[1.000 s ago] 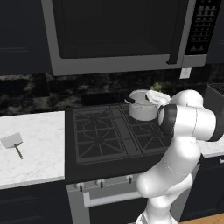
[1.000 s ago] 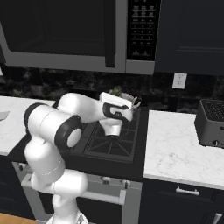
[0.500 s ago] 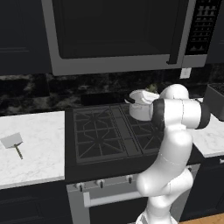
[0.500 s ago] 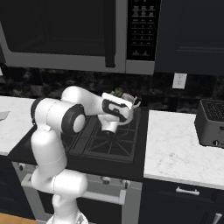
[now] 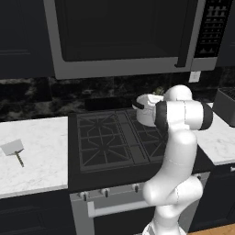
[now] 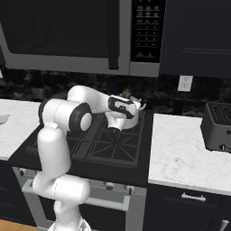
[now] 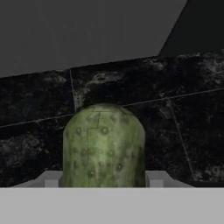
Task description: Put the corn and cucumber in the pot. Retrieve the spatula and lightly stir the vegetables in the pot.
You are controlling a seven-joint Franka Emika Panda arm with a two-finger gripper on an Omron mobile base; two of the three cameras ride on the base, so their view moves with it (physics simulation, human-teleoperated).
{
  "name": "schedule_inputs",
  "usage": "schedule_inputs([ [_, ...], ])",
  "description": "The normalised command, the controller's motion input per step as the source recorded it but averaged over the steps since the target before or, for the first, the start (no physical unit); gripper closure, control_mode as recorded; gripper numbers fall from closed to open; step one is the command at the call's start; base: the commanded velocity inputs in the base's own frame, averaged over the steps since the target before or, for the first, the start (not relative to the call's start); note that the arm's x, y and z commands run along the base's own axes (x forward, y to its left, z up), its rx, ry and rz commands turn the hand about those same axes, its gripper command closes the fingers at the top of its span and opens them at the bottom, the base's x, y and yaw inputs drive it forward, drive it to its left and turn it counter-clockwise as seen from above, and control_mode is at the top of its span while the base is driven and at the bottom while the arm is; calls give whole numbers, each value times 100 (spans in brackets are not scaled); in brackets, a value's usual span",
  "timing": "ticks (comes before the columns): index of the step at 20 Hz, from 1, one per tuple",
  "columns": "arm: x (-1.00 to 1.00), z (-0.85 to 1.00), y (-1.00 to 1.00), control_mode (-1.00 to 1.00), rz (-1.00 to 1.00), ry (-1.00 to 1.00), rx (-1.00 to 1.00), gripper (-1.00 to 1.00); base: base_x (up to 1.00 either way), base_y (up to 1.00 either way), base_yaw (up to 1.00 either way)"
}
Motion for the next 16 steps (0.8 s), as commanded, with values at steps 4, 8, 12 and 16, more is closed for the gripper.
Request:
schedule_inputs([
  [4, 28, -22, 0, -100, -13, 15, -12, 100, 0, 0, 0],
  [8, 8, -43, 1, -100, -8, 14, -13, 100, 0, 0, 0],
  [12, 0, -45, 18, -100, 0, 7, -14, -100, 0, 0, 0],
  [16, -17, -3, 3, -100, 0, -1, -5, -100, 0, 0, 0],
])
